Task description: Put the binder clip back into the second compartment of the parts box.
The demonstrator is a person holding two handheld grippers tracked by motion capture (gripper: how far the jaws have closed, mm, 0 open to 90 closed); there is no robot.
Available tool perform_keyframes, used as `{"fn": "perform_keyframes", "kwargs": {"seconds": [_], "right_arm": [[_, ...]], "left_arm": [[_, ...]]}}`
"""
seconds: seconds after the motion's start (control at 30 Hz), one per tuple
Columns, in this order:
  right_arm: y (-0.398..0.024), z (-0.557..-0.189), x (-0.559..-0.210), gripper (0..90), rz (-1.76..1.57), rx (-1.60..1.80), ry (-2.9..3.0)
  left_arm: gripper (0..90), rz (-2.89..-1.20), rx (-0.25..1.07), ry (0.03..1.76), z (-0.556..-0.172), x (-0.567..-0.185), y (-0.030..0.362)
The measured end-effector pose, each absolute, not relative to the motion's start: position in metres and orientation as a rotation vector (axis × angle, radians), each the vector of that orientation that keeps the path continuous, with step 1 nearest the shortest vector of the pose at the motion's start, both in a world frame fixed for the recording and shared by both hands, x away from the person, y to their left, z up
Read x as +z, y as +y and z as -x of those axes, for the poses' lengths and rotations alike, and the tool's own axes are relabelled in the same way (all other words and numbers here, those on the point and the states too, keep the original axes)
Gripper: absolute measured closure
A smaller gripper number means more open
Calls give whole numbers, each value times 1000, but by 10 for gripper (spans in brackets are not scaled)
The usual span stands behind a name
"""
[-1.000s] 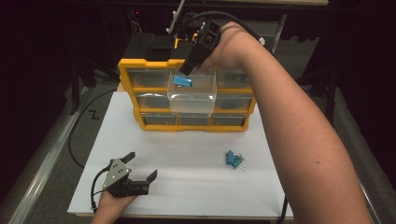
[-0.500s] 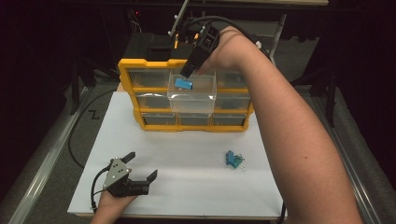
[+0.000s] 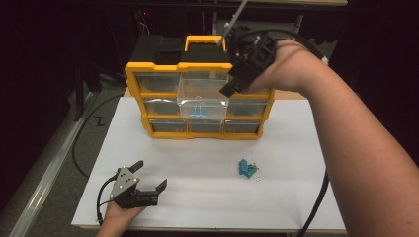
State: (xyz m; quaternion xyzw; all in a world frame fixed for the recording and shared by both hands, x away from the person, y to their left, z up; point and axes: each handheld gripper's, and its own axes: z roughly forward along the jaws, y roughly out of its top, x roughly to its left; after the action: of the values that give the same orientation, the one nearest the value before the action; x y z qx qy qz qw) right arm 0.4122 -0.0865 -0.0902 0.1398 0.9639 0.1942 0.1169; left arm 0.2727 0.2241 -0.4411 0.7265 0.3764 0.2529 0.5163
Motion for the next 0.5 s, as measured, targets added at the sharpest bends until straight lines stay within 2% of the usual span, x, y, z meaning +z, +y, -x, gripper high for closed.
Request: {"fn": "perform_keyframes", "kwargs": {"seconds": [0.2,0.5], "right_arm": [[-114,-396,-110,329,-434,538,2830],[-142,-386,-170,243,-492,473,2874]], "left_arm": [[2,-1746,611,904,-274,-442,223],[2,-1752,613,900,-273,-442,223]]}}
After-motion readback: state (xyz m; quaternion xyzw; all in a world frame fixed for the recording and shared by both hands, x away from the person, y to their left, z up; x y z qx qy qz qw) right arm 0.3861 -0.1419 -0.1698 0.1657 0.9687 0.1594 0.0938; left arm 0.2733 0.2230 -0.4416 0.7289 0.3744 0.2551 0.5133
